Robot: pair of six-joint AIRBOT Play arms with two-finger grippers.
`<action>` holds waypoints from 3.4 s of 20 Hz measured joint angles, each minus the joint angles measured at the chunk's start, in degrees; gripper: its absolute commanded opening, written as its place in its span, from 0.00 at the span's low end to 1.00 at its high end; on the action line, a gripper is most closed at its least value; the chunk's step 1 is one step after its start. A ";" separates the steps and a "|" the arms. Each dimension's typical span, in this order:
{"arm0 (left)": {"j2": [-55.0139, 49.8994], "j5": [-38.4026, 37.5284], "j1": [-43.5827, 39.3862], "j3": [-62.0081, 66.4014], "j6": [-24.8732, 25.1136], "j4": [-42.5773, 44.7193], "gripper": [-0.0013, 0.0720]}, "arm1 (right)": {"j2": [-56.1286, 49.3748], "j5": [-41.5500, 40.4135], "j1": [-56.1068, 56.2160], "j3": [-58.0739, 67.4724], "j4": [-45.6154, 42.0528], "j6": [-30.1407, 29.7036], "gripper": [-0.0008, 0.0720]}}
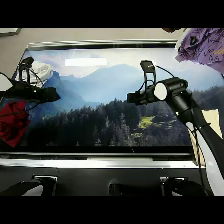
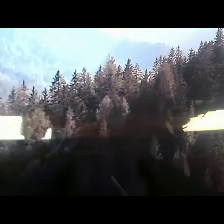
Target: Fold the clothes and pants, and hang the long-sleeved shirts on hangers.
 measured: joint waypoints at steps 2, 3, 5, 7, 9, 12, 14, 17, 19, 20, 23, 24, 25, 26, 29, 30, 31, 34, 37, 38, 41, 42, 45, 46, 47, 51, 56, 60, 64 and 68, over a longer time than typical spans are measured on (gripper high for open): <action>0.00 -1.75 0.79 0.00 -2.27 1.81 1.00 | 0.00 -0.04 0.00 0.00 0.00 0.00 0.05; 0.00 -2.82 1.81 0.00 -3.50 3.78 1.00 | 0.00 -0.04 0.00 0.00 0.00 0.00 0.05; 0.07 -4.46 5.20 -0.02 -5.42 7.54 1.00 | 0.00 -0.09 0.00 0.00 0.00 0.00 0.05; 0.11 -5.38 10.23 -0.04 -6.60 11.17 1.00 | 0.00 -0.17 0.00 0.00 0.00 0.00 0.05; 0.07 -5.55 16.09 -0.09 -7.32 13.88 1.00 | 0.00 -0.22 0.00 0.00 0.00 0.00 0.05; -0.28 -2.71 25.00 -0.87 -7.76 16.28 1.00 | 0.00 -0.20 0.00 0.00 0.00 0.00 0.05; -0.61 0.50 29.97 -2.54 -7.91 16.90 1.00 | 0.00 -0.20 0.00 0.00 0.00 0.00 0.05; -1.62 5.95 35.74 -6.67 -7.93 17.53 1.00 | 0.00 -0.17 0.00 0.00 0.02 0.00 0.05; -2.73 9.88 38.23 -9.68 -7.93 17.57 1.00 | 0.00 -0.15 0.00 0.00 0.04 0.00 0.05; -3.52 12.15 39.23 -11.19 -7.93 17.57 1.00 | 0.00 -0.13 0.00 0.00 0.07 0.00 0.05; -6.58 18.73 40.74 -13.88 -7.96 17.25 1.00 | 0.00 -0.11 0.00 0.00 0.26 0.00 0.05; -7.85 20.79 41.00 -14.40 -7.96 17.22 1.00 | 0.00 -0.11 0.02 0.00 0.28 0.00 0.05; -9.14 22.60 41.22 -14.73 -7.96 17.22 1.00 | 0.00 -0.11 0.02 0.00 0.28 0.00 0.05; -10.34 23.96 41.33 -14.97 -7.98 17.18 0.98 | 0.00 -0.11 0.02 0.00 0.31 0.00 0.05; -13.09 26.32 41.35 -15.32 -8.13 16.20 0.04 | 0.00 -0.17 0.02 0.00 0.46 0.00 0.05; -13.53 26.36 41.20 -15.32 -8.11 15.61 0.04 | 0.00 -0.44 0.02 0.00 0.46 0.00 0.05; -13.73 26.05 40.94 -15.15 -7.96 14.95 0.04 | 0.02 -0.52 0.02 0.00 0.46 0.00 0.05; -12.79 22.84 38.36 -14.32 -7.91 11.72 0.04 | 0.24 -0.68 0.02 0.09 0.44 0.00 0.05; -8.94 18.93 31.85 -13.86 -7.61 8.26 0.04 | 1.16 0.79 0.02 0.15 -0.15 0.02 0.05; -7.39 17.70 28.98 -13.79 -7.50 6.34 0.04 | 1.75 1.46 0.02 0.15 -0.74 0.00 0.06; -2.67 15.23 17.84 -13.68 -7.45 -1.40 0.04 | 4.31 3.80 0.02 0.17 -3.85 0.00 0.14; -1.68 14.80 13.86 -13.66 -7.41 -4.22 0.04 | 5.33 5.03 0.02 0.17 -5.22 0.00 0.14; -0.63 16.37 0.31 -13.64 -7.45 -12.41 0.04 | 8.39 9.38 0.02 0.17 -9.79 -0.02 0.14; -0.83 17.86 -4.07 -13.64 -7.65 -14.29 0.04 | 9.33 10.91 0.02 0.17 -11.34 -0.39 0.14; -1.44 20.09 -8.72 -13.64 -8.57 -15.96 0.04 | 10.21 12.79 0.02 0.17 -12.63 -0.61 0.14; -6.99 28.63 -22.10 -13.62 -13.46 -19.08 0.09 | 12.00 17.92 0.02 0.17 -15.63 -2.89 0.33; -10.29 31.28 -22.32 -13.00 -15.76 -20.13 0.75 | 12.52 18.67 -1.68 0.17 -18.03 -3.87 0.47; -4.13 22.84 -11.17 -11.98 -11.10 -19.52 0.75 | 12.37 15.93 -15.13 -0.55 -12.22 -1.64 0.47; 4.00 11.17 0.24 -12.13 -8.44 -13.99 0.75 | 7.76 8.28 -28.11 -4.90 13.77 -5.66 0.79; 8.31 3.98 6.01 -12.70 -7.65 -9.51 0.75 | -3.67 2.12 -28.39 -7.08 35.82 -15.32 0.79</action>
